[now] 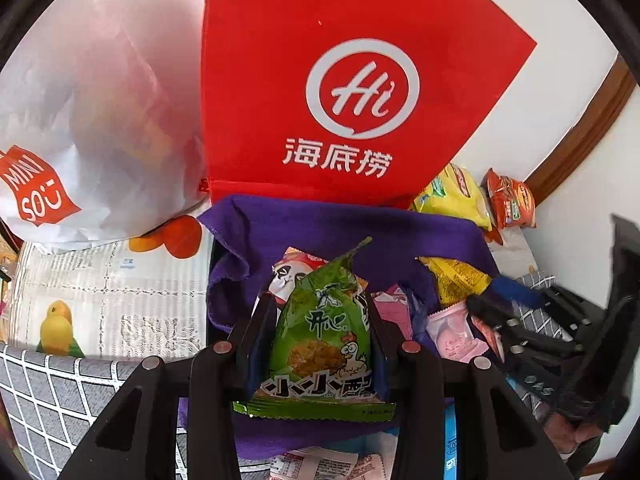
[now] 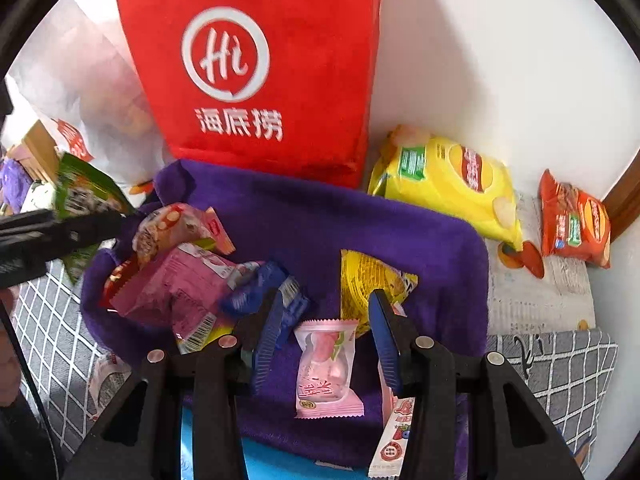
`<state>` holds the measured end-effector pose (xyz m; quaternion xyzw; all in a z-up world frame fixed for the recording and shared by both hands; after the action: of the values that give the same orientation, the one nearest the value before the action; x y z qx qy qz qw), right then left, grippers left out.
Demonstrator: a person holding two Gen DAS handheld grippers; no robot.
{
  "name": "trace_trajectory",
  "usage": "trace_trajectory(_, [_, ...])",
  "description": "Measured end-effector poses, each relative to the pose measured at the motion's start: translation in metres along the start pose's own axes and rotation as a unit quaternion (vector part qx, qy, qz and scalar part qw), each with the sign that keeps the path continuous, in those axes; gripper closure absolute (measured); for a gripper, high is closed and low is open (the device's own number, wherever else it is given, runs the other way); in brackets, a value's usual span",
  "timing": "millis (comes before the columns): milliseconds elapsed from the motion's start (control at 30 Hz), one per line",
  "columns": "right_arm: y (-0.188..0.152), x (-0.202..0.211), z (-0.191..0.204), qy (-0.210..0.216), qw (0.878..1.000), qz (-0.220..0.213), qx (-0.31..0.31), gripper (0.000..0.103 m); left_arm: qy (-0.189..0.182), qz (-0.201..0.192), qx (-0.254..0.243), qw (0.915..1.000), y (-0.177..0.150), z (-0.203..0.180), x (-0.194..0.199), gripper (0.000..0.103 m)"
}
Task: Organize snacks
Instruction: 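Open right gripper dropping the blue packet while left gripper releases the green bag onto the towel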
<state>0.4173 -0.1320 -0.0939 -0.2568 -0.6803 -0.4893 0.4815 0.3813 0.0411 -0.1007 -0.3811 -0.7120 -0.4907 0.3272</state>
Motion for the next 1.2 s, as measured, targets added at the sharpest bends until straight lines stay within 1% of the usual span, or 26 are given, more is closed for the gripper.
trace_trajectory(133, [0.003,0.017,-0.005,-0.012,1.0,-0.022,-0.002,0.057,-0.003,0.003,-0.002,1.0,-0.002,-0.003,-0.005,0.064])
trace_trajectory(300, [0.004,0.028,-0.018,-0.023,0.999,-0.037,-0.02,0.057,-0.006,0.008,-0.001,1.0,-0.005,-0.007,-0.014,0.064])
trace_trajectory(500, [0.004,0.028,-0.021,-0.027,0.999,-0.034,-0.024,0.057,-0.005,0.008,-0.007,0.9999,-0.007,-0.011,-0.017,0.064])
trace_trajectory(633, [0.004,0.028,-0.019,-0.029,0.999,-0.031,-0.021,0.057,-0.015,0.003,-0.01,0.9998,-0.007,-0.015,-0.015,0.063])
trace_trajectory(667, [0.004,0.028,-0.018,-0.03,0.999,-0.031,-0.02,0.057,-0.015,0.002,-0.011,0.9998,-0.007,-0.015,-0.014,0.059])
trace_trajectory(700, [0.004,0.029,-0.018,-0.031,0.999,-0.032,-0.019,0.057,-0.015,0.001,-0.011,0.9998,-0.007,-0.016,-0.013,0.051])
trace_trajectory(767, [0.003,0.03,-0.018,-0.033,0.999,-0.034,-0.018,0.057,-0.014,-0.003,-0.012,0.9998,-0.007,-0.018,-0.009,0.043])
trace_trajectory(900, [0.003,0.034,-0.019,-0.034,0.998,-0.04,-0.02,0.057,-0.003,-0.023,-0.019,0.9995,-0.006,-0.022,0.002,0.038])
trace_trajectory(1100, [0.005,0.046,-0.017,-0.041,0.997,-0.054,-0.023,0.054,0.005,-0.046,-0.038,0.9982,-0.004,-0.027,0.022,0.038])
trace_trajectory(1200, [0.007,0.058,-0.013,-0.047,0.996,-0.067,-0.02,0.054,-0.001,-0.059,-0.041,0.9974,-0.004,-0.029,0.033,0.038])
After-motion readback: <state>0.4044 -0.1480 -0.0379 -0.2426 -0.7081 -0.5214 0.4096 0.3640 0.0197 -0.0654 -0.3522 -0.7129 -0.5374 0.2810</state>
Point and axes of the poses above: each gripper's, at about its wrist camera, not at the fingertips, and x roughly against the way its jaws point, z to its left, y to its top, the point moved 1 cm from there along -x, roughly the way its jaws point, and after that the axes turned 10 degrees about x, right-handed, at the moved point
